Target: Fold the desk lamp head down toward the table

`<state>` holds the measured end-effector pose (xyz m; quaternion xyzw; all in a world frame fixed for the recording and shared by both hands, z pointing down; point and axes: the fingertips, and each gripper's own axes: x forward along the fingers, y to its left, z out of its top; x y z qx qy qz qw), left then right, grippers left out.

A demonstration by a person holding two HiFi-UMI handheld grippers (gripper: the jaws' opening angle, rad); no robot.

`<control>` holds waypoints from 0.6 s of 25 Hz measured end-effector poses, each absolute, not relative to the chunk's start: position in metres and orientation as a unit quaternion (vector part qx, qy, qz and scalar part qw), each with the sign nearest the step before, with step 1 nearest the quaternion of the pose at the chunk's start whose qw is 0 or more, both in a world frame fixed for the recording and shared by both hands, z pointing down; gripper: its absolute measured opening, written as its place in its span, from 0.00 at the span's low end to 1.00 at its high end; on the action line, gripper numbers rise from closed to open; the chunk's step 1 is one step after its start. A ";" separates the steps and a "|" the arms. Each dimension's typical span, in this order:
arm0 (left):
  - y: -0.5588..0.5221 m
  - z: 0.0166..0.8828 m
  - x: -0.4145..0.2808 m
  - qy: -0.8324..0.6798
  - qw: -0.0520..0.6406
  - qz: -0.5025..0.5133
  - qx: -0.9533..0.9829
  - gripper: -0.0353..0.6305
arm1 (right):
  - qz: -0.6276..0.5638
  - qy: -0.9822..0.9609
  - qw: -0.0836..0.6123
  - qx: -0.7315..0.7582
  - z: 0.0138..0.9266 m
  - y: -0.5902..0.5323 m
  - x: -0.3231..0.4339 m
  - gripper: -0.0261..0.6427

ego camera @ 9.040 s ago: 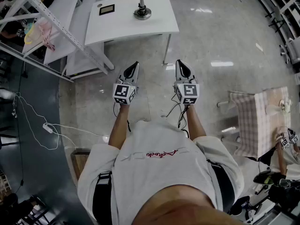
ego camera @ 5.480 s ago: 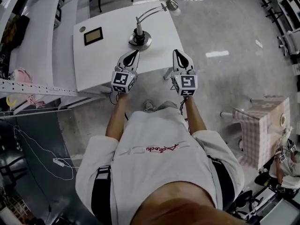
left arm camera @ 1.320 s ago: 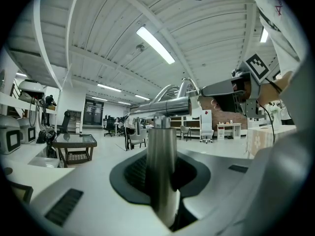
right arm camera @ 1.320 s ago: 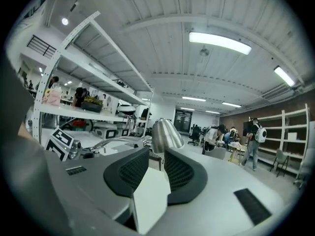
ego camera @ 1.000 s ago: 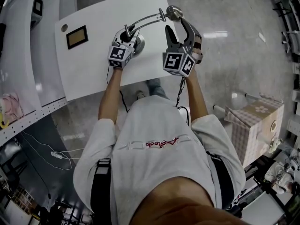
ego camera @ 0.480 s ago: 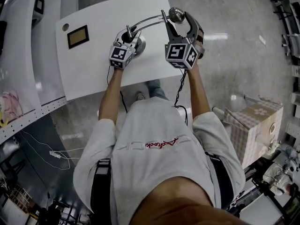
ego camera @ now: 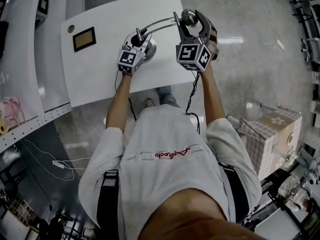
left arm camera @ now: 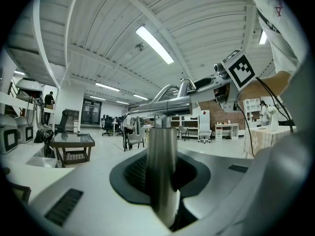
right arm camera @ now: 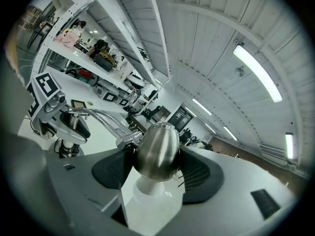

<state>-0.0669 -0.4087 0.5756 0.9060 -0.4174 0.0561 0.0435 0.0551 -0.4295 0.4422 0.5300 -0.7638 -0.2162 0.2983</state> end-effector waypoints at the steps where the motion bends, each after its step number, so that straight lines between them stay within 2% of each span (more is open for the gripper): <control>1: -0.409 0.576 -0.067 -0.418 0.044 0.056 0.906 0.21 | -0.216 -0.764 0.298 0.530 0.442 -0.429 0.055 0.48; 15: -0.408 0.576 -0.066 -0.415 0.044 0.059 0.907 0.21 | -0.183 -0.777 0.270 0.539 0.457 -0.430 0.063 0.48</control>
